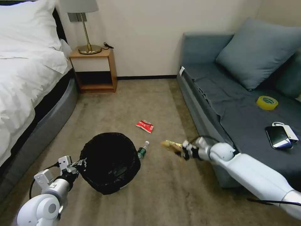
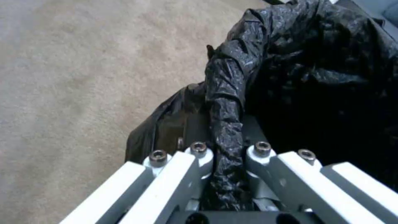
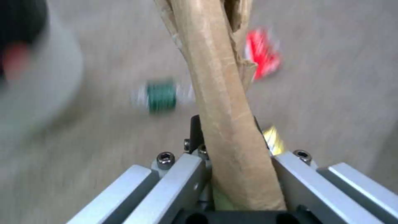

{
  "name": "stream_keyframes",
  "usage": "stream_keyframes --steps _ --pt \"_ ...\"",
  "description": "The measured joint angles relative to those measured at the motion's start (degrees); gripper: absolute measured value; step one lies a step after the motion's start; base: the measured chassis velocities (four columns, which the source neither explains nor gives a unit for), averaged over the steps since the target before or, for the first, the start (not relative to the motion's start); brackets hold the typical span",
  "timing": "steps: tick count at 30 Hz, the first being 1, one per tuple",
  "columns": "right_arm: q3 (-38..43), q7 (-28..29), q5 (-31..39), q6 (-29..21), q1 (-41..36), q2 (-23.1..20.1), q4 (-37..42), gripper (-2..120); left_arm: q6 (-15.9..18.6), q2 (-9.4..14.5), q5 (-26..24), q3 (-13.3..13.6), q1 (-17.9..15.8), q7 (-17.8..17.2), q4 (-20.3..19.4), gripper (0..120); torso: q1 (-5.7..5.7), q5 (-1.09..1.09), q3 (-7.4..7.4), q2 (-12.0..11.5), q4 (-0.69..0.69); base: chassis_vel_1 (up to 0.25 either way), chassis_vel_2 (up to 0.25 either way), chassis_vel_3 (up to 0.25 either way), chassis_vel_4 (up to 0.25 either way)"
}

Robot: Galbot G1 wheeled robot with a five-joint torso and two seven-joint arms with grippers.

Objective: Pick up the trash bin, then pick up the garbage on the floor and place it into the trash bin.

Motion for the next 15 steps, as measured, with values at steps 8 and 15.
stream_keyframes --steps 8,15 --pt "6.3 7.9 9.5 0.0 -1.9 0.9 14.2 1 0.8 0.1 0.3 2.4 -1.0 -0.8 0.2 4 0.00 0.00 0.00 0.0 -0.01 0.000 0.000 0.000 0.000" --pt "4.5 12.0 16.8 0.4 -2.3 0.7 26.6 1 1.3 0.1 0.5 3.0 -1.0 -1.1 -0.7 4 0.00 0.03 0.00 0.0 -0.01 0.000 0.000 0.000 0.000"
